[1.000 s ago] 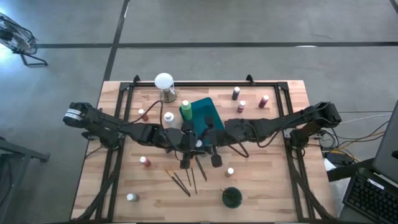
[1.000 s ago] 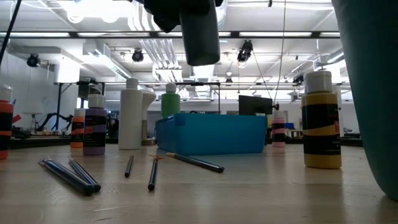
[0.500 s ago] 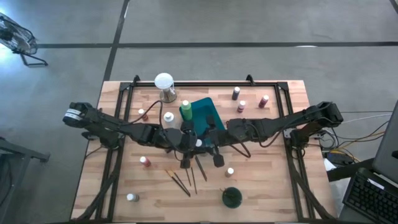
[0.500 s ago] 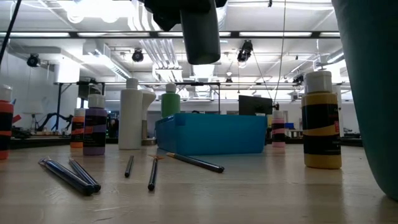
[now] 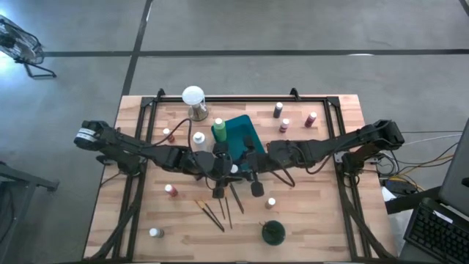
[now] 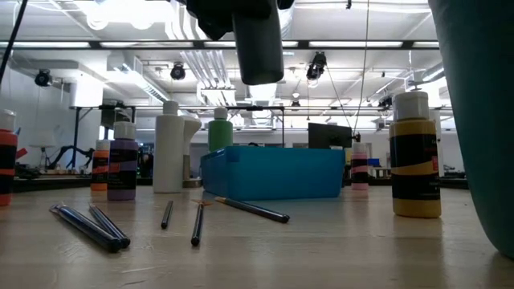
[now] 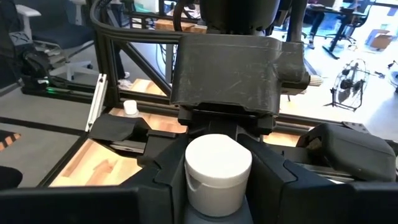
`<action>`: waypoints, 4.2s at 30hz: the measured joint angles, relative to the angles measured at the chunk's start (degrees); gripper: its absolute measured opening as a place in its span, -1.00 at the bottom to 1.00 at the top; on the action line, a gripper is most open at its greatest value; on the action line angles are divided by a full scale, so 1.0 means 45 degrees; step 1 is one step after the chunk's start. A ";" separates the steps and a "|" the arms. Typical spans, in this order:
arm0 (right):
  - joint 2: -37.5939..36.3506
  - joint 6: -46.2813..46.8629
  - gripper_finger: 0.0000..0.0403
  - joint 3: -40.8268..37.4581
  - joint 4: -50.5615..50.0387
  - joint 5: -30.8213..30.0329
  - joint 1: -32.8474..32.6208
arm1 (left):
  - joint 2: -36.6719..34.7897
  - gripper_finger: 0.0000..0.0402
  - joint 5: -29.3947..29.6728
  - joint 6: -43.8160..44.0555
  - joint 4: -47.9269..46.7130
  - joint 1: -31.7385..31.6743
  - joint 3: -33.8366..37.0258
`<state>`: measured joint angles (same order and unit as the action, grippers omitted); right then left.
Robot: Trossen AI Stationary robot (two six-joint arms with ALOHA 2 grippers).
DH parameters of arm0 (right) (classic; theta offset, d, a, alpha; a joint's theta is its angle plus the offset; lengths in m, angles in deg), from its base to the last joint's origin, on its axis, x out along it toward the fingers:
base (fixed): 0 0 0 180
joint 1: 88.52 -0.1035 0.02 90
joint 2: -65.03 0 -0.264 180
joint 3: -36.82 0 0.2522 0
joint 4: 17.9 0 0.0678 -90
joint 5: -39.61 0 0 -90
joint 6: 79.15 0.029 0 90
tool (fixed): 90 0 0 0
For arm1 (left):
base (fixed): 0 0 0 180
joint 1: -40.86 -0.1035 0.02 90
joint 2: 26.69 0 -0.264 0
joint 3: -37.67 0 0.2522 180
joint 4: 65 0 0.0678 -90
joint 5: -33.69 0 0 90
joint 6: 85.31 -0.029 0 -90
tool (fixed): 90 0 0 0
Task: Pick & Place Paint Supplies
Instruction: Put the blue paint bottle into the blue bin
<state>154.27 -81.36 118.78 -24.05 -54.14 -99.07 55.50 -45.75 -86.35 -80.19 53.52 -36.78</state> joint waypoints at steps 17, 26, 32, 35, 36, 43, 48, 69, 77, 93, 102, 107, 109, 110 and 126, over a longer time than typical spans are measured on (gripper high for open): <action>-0.1970 0.0070 -0.44 -0.0853 -0.0649 -0.2100 0.0139 | -0.1276 0.40 0.2181 0.0645 -0.1258 0.0034 -0.0087; -0.2800 0.0108 -0.45 -0.3051 0.1739 -0.2462 0.2195 | -0.2555 0.38 0.5842 0.1449 -0.1801 0.0739 0.0929; -0.1878 0.0380 -0.45 -0.3593 0.3448 -0.1099 0.4060 | -0.2696 0.33 0.6807 0.0850 -0.0326 0.1185 0.1682; -0.1244 0.0090 -0.45 -0.3594 0.4412 -0.0704 0.4590 | -0.2696 0.31 0.6845 0.0670 -0.0218 0.1214 0.1685; -0.1056 -0.0057 -0.45 -0.3604 0.4745 -0.0657 0.4703 | -0.2720 0.31 0.6859 0.0526 -0.0199 0.1238 0.1685; -0.0003 -0.0085 -0.45 -0.4058 0.6474 0.0055 0.5565 | -0.3786 0.31 0.6874 -0.0179 0.0254 0.1972 0.1661; 0.0687 -0.0014 -0.45 -0.3934 0.7042 0.0371 0.5824 | -0.4545 0.31 0.6817 -0.0799 0.0525 0.2373 0.1661; 0.3065 0.0041 -0.45 -0.2691 0.7846 -0.0110 0.6337 | -0.5348 0.30 0.6777 -0.1201 0.0423 0.2380 0.1661; 0.3065 0.0119 -0.45 -0.2732 0.7784 -0.0106 0.6600 | -0.5348 0.30 0.6772 -0.1131 0.0505 0.2380 0.1661; 0.4356 0.0802 -0.45 -0.2526 0.8619 0.0618 0.6902 | -0.5393 0.30 0.6762 -0.1348 0.0680 0.2380 0.1661; 0.5250 0.1102 -0.45 -0.2535 0.9518 0.0831 0.6907 | -0.5395 0.30 0.6767 -0.1486 0.0695 0.2375 0.1661; 0.5625 0.1246 -0.45 -0.2530 1.0017 0.0880 0.6902 | -0.5406 0.30 0.6767 -0.1505 0.0690 0.2375 0.1661; 0.5572 0.1135 -0.45 -0.2526 0.9823 0.0875 0.6902 | -0.5416 0.30 0.6767 -0.1506 0.0694 0.2375 0.1661; 0.5510 0.1081 -0.45 -0.2527 0.9722 0.0872 0.6902 | -0.5416 0.30 0.6767 -0.1522 0.0695 0.2375 0.1661; 0.5115 0.1031 -0.45 -0.2579 0.9052 0.0887 0.6878 | -0.5416 0.30 0.6840 -0.1667 0.0690 0.2370 0.1661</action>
<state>177.28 -76.72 107.17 16.68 -50.15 -68.12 31.13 -14.97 -93.86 -77.09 64.19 -29.30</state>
